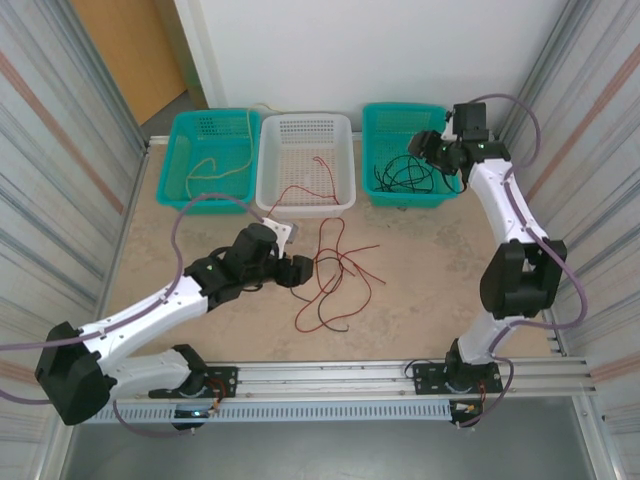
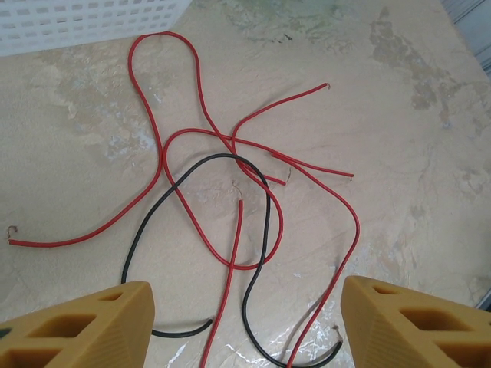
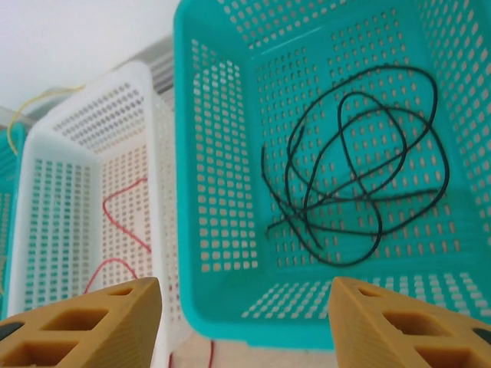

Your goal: Untangle the cables

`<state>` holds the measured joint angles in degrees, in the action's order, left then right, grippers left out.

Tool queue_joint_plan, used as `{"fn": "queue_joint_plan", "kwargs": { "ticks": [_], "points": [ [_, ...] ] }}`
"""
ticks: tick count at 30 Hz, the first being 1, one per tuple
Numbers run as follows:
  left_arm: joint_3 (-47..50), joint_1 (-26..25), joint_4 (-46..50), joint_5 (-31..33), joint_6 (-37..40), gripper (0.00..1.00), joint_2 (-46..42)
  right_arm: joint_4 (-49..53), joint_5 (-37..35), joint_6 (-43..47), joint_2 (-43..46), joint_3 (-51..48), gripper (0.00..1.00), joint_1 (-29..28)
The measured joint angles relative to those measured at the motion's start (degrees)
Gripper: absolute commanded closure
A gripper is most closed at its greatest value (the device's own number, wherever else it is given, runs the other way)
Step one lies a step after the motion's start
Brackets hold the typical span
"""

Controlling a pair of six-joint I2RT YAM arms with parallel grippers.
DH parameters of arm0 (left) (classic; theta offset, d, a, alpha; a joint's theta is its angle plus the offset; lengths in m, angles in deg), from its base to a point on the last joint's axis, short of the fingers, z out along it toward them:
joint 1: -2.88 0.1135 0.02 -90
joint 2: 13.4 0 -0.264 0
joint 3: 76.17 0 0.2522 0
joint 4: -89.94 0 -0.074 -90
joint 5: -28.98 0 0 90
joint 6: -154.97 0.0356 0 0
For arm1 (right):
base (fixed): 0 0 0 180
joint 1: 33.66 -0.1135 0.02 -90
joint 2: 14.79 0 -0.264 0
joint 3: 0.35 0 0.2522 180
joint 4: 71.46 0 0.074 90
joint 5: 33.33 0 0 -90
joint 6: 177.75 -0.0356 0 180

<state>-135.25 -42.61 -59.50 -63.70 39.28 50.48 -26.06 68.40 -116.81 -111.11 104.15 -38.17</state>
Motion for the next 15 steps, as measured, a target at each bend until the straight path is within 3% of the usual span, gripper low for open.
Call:
{"fn": "queue_joint_plan", "kwargs": {
  "ticks": [9,15],
  "points": [
    [0.0,-0.4,1.5,1.5,-0.3,0.35,-0.3,-1.2,-5.8,0.0,19.8,-16.3,0.4,-14.6],
    [0.0,-1.1,1.5,1.4,-0.3,0.39,0.5,-1.9,-11.9,-0.4,26.7,-26.8,0.4,-26.4]
  ]
}}
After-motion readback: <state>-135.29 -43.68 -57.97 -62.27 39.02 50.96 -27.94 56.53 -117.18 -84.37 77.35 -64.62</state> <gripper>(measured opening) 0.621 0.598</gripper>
